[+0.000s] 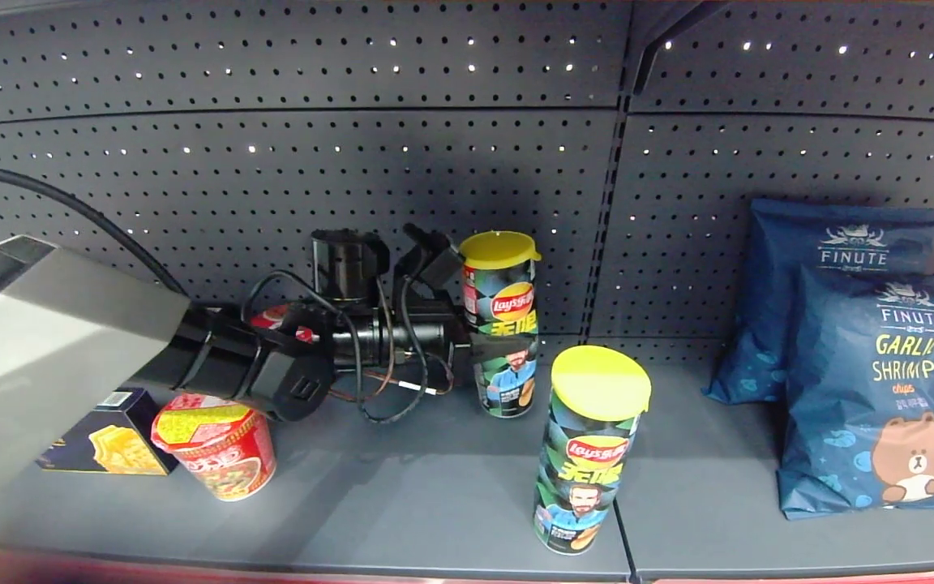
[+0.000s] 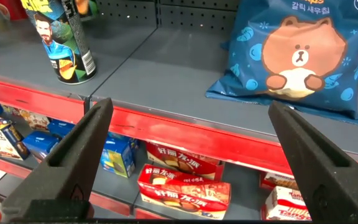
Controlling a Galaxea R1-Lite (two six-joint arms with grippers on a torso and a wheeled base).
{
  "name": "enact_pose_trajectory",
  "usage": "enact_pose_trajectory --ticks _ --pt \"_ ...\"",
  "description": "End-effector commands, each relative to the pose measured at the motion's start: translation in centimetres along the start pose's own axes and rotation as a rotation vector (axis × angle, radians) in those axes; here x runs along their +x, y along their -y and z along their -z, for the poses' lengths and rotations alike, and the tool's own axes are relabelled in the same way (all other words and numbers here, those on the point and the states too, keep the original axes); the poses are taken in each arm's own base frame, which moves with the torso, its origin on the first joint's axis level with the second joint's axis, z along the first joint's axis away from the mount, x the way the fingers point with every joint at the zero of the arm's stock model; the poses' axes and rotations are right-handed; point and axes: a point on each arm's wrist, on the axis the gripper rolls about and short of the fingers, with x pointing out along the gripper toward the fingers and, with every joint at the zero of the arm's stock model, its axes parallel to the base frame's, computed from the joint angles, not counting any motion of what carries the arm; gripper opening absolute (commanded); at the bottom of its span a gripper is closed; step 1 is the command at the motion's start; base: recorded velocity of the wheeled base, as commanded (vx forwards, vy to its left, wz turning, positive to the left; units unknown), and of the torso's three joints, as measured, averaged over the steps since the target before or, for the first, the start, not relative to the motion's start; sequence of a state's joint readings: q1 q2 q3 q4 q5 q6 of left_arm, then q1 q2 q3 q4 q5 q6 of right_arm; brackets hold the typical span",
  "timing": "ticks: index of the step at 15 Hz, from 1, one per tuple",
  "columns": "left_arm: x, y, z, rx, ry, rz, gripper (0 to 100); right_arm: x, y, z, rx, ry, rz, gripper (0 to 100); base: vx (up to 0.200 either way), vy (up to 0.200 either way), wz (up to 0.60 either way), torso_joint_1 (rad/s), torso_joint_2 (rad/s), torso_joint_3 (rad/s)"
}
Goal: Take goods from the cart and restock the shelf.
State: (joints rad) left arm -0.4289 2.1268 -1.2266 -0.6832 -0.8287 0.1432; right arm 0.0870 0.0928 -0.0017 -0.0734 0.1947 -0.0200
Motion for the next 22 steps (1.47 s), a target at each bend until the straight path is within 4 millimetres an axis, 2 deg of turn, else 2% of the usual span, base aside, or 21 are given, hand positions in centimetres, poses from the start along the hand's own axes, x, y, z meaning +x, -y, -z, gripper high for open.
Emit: enact_pose_trajectory --ticks 1,5,11,17,18,22 --pt "1.1 -0.1 0.7 -0.006 -0.007 0.016 0 0.0 0.0 0.0 -0.004 -0.001 -0.001 100 0.0 0.0 0.0 0.0 0.0 0.0" --pt "2.3 -1.0 0.8 0.009 0.005 0.021 0 0.0 0.0 0.0 -0.006 -0.001 -0.001 100 0.0 0.0 0.0 0.0 0.0 0.0" --pt "3.0 -1.4 2.4 -0.017 -0.018 0.029 0 0.0 0.0 0.0 -0.006 -0.001 0.001 100 0.0 0.0 0.0 0.0 0.0 0.0" --pt "3.9 -1.8 2.3 -0.002 -0.005 0.034 0 0.0 0.0 0.0 -0.003 -0.002 -0.001 100 0.0 0.0 0.0 0.0 0.0 0.0" --pt "3.9 -1.8 2.2 -0.001 -0.004 0.034 100 0.0 0.0 0.0 -0.003 -0.002 -0.001 100 0.0 0.0 0.0 0.0 0.0 0.0" --pt "4.0 -1.7 2.2 -0.001 -0.004 0.036 100 0.0 0.0 0.0 -0.004 -0.001 0.001 100 0.0 0.0 0.0 0.0 0.0 0.0"
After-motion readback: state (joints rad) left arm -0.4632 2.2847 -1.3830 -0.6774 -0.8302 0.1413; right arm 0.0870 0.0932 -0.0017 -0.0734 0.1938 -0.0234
